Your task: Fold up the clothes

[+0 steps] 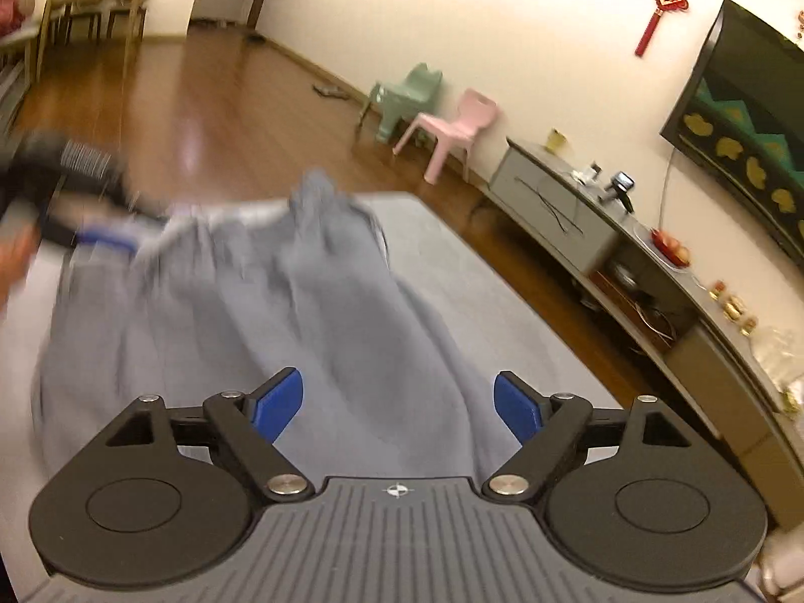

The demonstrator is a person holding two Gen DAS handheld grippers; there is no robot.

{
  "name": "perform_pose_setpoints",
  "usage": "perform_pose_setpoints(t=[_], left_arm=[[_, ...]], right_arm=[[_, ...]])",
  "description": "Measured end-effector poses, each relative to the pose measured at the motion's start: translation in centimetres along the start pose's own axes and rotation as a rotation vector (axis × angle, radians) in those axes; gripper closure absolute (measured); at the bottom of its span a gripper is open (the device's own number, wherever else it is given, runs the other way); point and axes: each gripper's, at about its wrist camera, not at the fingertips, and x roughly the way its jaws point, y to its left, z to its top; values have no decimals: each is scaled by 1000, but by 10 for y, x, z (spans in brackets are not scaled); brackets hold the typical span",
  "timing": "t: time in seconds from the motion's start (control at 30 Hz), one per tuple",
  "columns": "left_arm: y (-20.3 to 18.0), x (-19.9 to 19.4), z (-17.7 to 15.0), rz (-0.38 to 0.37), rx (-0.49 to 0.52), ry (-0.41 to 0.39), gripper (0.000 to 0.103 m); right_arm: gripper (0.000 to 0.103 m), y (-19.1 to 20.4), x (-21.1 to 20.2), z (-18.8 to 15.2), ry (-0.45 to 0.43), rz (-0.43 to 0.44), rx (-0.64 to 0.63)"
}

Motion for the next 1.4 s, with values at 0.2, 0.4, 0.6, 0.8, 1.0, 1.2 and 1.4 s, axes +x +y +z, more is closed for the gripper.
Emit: perform_pose_setpoints(t=[0.2,0.4,0.6,0.8,1.0,1.2,1.4], left_arm=[[-36,65,-15,125,90,150,38],[-36,93,-11,152,70,144,103],[-6,21,18,48,-36,-49,103],[17,-7,22,94,-87,-51,82],[40,2,26,161,-235,-49,78],[54,-11,32,107,-244,-25,78],[22,-30,29,-35,-49,-53,49]], right_arm=[[18,12,0,-74,68,-126,-134],[98,25,70,-83,107,-142,-158],[102,26,-7,-95,-22,-80,-127],[97,28,-15,-84,-53,-94,-86],[20,86,40,24,-198,131,-166],[40,116,168,79,-14,299,-144],[103,129,139,104,-138,231,-187]])
